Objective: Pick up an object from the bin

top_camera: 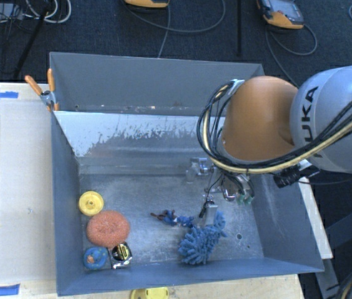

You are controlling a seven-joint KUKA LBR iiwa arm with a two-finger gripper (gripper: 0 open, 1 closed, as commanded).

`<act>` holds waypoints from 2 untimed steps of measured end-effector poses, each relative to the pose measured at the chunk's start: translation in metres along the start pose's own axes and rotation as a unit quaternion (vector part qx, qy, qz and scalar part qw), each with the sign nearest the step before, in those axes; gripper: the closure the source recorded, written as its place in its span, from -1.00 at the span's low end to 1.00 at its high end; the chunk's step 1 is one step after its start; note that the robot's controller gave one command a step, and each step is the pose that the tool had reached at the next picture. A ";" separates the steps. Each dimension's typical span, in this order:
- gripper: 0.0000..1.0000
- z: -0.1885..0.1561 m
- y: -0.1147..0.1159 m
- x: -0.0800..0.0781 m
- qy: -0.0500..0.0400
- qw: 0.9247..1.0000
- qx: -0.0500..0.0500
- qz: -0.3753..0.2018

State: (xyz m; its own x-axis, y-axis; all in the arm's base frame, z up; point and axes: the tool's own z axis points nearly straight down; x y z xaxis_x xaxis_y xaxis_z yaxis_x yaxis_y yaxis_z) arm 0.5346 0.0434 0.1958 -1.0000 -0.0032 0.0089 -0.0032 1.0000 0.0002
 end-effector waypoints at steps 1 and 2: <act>-1.00 -0.004 0.000 -0.002 -0.004 1.000 0.000 0.001; -1.00 0.028 -0.005 0.011 -0.007 0.999 0.000 -0.036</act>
Offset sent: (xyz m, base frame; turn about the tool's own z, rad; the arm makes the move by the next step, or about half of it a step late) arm -0.0420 -0.0188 -0.0994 -0.2151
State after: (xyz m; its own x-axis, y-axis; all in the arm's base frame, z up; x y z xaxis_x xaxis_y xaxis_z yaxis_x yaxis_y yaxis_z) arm 0.5231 0.0382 0.1678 -0.9972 -0.0741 -0.0050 -0.0741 0.9972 0.0003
